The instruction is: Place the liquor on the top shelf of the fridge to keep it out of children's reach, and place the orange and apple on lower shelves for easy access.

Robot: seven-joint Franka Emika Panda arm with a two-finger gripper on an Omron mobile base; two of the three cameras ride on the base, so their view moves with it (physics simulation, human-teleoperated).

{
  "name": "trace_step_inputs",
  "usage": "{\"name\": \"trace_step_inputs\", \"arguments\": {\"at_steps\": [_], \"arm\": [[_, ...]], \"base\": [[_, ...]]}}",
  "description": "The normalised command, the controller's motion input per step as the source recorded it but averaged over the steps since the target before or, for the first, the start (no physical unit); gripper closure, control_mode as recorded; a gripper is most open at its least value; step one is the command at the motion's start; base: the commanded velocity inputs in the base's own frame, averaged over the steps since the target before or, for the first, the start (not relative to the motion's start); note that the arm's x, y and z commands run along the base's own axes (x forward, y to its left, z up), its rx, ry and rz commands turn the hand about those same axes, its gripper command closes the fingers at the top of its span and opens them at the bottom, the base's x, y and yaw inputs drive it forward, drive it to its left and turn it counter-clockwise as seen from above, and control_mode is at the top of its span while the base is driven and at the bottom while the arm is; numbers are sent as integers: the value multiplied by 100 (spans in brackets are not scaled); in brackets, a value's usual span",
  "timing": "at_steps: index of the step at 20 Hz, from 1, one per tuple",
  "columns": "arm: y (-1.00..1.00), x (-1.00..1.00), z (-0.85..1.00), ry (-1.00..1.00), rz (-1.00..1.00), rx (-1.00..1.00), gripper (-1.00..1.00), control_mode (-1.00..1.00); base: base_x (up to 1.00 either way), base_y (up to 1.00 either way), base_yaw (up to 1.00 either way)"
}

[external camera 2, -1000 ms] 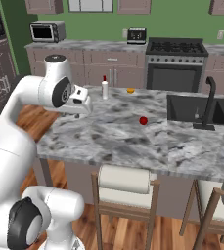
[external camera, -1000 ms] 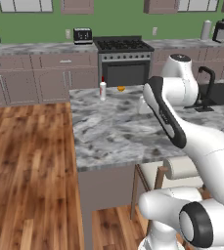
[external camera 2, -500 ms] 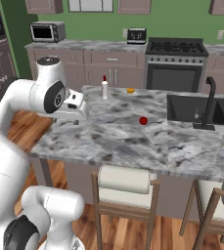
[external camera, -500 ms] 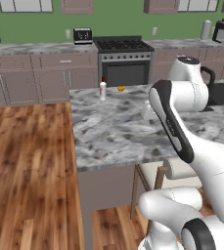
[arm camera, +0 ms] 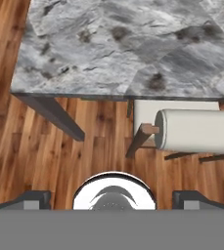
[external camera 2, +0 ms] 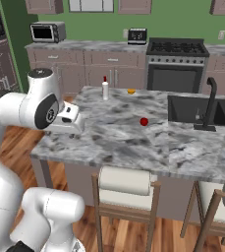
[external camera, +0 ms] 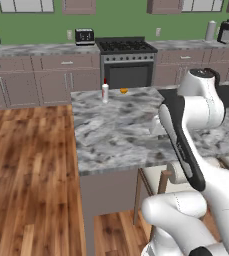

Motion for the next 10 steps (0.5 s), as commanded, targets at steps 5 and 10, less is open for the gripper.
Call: {"name": "trace_step_inputs", "arguments": {"at_steps": [5, 10], "arm": [[0, -30, -30, 0, -1, 0, -100, -100], [0, -27, -24, 0, 0, 0, -100, 100]], "base": [[0, 0, 0], [-7, 0, 0]]}}
